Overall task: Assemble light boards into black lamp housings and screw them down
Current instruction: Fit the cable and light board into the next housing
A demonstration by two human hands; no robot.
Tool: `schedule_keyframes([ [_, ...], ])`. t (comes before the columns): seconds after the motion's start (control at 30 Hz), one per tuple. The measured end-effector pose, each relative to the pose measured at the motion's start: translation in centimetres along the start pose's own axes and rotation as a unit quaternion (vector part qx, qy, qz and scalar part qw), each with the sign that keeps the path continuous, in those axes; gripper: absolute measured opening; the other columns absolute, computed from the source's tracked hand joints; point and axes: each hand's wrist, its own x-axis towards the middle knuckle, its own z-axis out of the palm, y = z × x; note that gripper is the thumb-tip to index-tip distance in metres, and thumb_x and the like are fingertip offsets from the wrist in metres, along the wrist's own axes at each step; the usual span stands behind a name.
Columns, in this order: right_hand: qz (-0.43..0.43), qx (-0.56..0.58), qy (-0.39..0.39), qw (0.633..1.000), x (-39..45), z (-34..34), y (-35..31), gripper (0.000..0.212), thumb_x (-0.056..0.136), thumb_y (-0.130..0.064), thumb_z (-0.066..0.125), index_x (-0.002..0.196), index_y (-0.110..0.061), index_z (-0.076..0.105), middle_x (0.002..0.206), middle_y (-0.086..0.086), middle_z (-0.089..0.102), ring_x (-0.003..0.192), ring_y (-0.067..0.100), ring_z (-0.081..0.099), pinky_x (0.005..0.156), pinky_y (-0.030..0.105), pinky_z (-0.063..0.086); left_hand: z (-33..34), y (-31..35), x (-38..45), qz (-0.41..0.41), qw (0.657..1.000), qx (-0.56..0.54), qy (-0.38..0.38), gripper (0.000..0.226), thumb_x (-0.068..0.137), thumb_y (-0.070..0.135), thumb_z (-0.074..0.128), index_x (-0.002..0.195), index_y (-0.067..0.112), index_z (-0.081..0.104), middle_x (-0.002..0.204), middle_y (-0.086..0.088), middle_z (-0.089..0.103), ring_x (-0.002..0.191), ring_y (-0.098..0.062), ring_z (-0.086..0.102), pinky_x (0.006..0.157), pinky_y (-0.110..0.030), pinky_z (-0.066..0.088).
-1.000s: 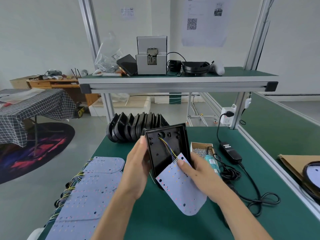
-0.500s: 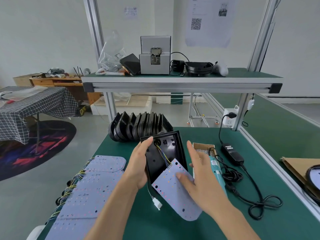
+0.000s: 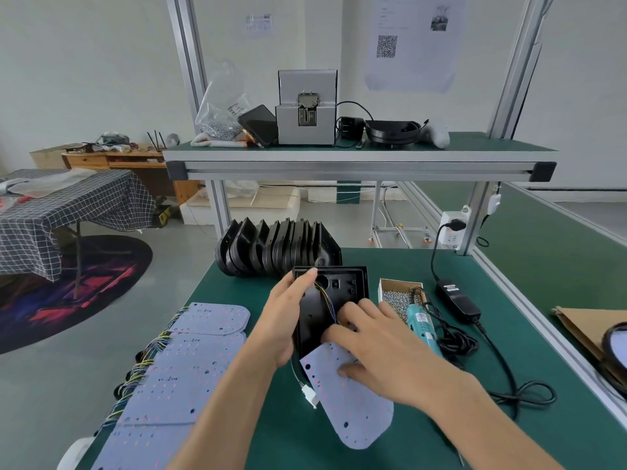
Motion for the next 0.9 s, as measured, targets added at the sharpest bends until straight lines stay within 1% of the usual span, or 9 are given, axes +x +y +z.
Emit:
schedule_keyframes([
  [0.1,-0.002,0.121,0.004,0.993,0.1,-1.8,0.7,0.033,0.090,-0.052,0.067,0.117,-0.042,0.049,0.105,-0.015,0.039,0.102,0.012,0.036,0.093,0.034,0.035,-0.3,-0.1,-0.4,-0.018,1.000,0.003,-0.014,0.036,0.097,0.036,0.067,0.119,0.008,0.068,0.116,-0.018,0.076,0.105,-0.033,0.074,0.093,-0.046,0.058],
  [0.2,0.023,0.200,0.025,0.979,0.1,-4.0,1.8,0.031,0.089,-0.052,0.071,0.110,-0.046,0.049,0.100,-0.020,0.042,0.102,0.003,0.039,0.089,0.021,0.034,-0.8,-0.6,-0.8,-0.035,0.999,0.002,-0.036,0.051,0.091,0.044,0.069,0.122,0.003,0.067,0.116,-0.021,0.074,0.098,-0.031,0.072,0.087,-0.042,0.058],
  [0.3,0.053,0.230,0.026,0.971,0.8,-5.5,2.5,0.030,0.090,-0.048,0.074,0.108,-0.046,0.051,0.100,-0.021,0.045,0.105,0.001,0.042,0.087,0.018,0.035,-0.9,-1.2,-1.0,-0.037,0.998,-0.003,-0.052,0.036,0.089,0.046,0.070,0.100,0.013,0.078,0.097,-0.014,0.077,0.083,-0.025,0.073,0.072,-0.035,0.059],
  [0.37,0.071,0.251,0.030,0.965,1.2,-6.0,2.9,0.029,0.090,-0.043,0.077,0.106,-0.045,0.053,0.101,-0.017,0.048,0.105,0.002,0.044,0.087,0.022,0.036,-0.6,-1.2,-1.1,-0.035,0.998,-0.001,-0.056,0.034,0.087,0.048,0.070,0.094,0.016,0.078,0.093,-0.011,0.076,0.078,-0.022,0.072,0.066,-0.031,0.058],
  [0.47,0.090,0.260,0.044,0.960,1.4,-6.4,3.0,0.029,0.090,-0.040,0.078,0.108,-0.043,0.055,0.103,-0.016,0.049,0.107,0.003,0.045,0.090,0.024,0.038,-0.4,-0.7,-1.4,-0.039,0.998,-0.002,-0.051,0.051,0.088,0.053,0.069,0.114,0.009,0.074,0.103,-0.013,0.076,0.086,-0.024,0.072,0.073,-0.033,0.057],
  [0.57,0.100,0.254,0.062,0.960,1.6,-6.3,2.8,0.028,0.091,-0.038,0.077,0.110,-0.038,0.057,0.102,-0.013,0.049,0.107,0.009,0.046,0.095,0.030,0.040,-0.1,-0.4,-1.5,-0.042,0.998,-0.001,-0.039,0.066,0.086,0.057,0.067,0.129,0.007,0.067,0.119,-0.016,0.075,0.105,-0.030,0.073,0.093,-0.043,0.056],
  [0.63,0.105,0.247,0.078,0.960,1.8,-6.3,2.6,0.027,0.092,-0.037,0.076,0.113,-0.036,0.058,0.102,-0.013,0.049,0.106,0.012,0.046,0.096,0.034,0.041,0.0,-0.4,-1.6,-0.046,0.998,0.008,-0.039,0.066,0.088,0.059,0.061,0.130,0.009,0.068,0.123,-0.016,0.074,0.114,-0.032,0.071,0.101,-0.047,0.054],
  [0.77,0.094,0.171,0.067,0.979,1.8,-5.6,2.2,0.032,0.099,-0.041,0.067,0.130,-0.039,0.061,0.099,-0.012,0.043,0.101,0.012,0.043,0.097,0.037,0.038,-0.2,-0.5,-1.5,-0.059,0.997,0.004,-0.049,0.068,0.096,0.062,0.050,0.128,0.005,0.069,0.121,-0.018,0.074,0.111,-0.031,0.073,0.095,-0.042,0.058],
  [0.9,0.097,0.065,0.069,0.991,1.2,-4.3,1.8,0.046,0.100,-0.045,0.063,0.145,-0.040,0.054,0.104,-0.007,0.042,0.103,0.017,0.045,0.096,0.040,0.037,-0.1,-0.3,-1.7,-0.078,0.995,0.017,-0.050,0.070,0.102,0.066,0.040,0.132,0.008,0.068,0.128,-0.016,0.072,0.121,-0.033,0.068,0.113,-0.053,0.045],
])
